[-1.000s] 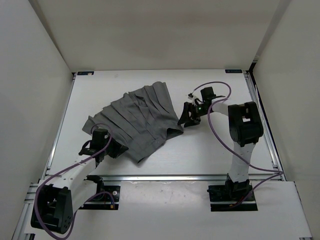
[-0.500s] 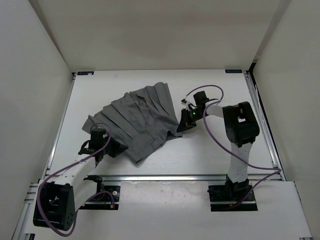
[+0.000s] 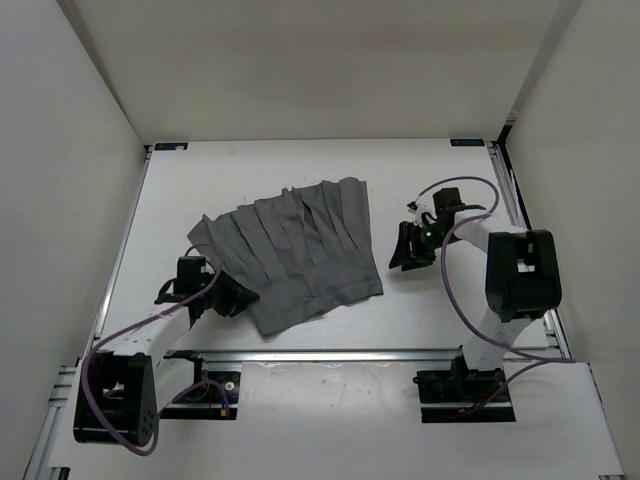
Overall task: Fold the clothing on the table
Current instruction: Flatten the skirt out
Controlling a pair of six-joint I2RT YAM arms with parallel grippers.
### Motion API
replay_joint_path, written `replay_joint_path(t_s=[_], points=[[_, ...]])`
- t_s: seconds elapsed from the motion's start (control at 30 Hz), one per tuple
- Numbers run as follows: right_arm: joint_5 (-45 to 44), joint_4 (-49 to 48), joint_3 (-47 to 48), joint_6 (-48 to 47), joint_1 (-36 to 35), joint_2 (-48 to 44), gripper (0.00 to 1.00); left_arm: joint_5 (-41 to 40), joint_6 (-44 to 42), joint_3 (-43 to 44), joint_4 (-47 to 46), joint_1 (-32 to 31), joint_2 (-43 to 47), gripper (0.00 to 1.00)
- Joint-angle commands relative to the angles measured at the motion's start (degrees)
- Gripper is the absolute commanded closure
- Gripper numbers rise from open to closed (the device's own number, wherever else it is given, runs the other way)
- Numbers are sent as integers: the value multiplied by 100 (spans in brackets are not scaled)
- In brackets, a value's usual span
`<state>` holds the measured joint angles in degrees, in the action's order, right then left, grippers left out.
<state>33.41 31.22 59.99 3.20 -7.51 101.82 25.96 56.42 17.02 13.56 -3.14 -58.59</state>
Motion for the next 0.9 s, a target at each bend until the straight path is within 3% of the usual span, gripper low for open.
replay_joint_path(t_s=[0.0,0.03,0.07,0.1,0.13,0.27,0.4,0.53,0.6,0.67,0.87], points=[[-721,103,-179,-250,197,-530,43,-336,-315,346,164,-327,-231,57],[-722,95,-232,-276,119,-610,31,-450,-334,494,303,-519,-267,35],[-730,77,-320,-250,109,-724,18,-521,-421,661,427,-626,-259,2],[-757,60,-399,-215,92,-890,11,-617,-570,732,593,-696,-258,1],[-661,16,-496,-206,66,-918,9,-757,-606,907,786,-793,-171,1],[-63,-20,-708,-522,-48,-1217,14,-1625,-1036,1548,1270,-1424,469,1],[210,-125,-699,-760,-154,-1209,12,-2349,-1414,1798,1474,-2094,910,2],[499,6,-367,-821,-67,-902,12,-1001,-1179,921,687,-1148,1752,1],[456,68,-207,-821,-49,-787,12,-1056,-741,594,524,-1014,2332,1],[377,94,82,-891,-67,-664,12,-1258,-851,724,1074,-1083,2239,1],[236,331,391,-944,-321,-619,12,-2586,-1150,1356,1816,-2656,1623,1]])
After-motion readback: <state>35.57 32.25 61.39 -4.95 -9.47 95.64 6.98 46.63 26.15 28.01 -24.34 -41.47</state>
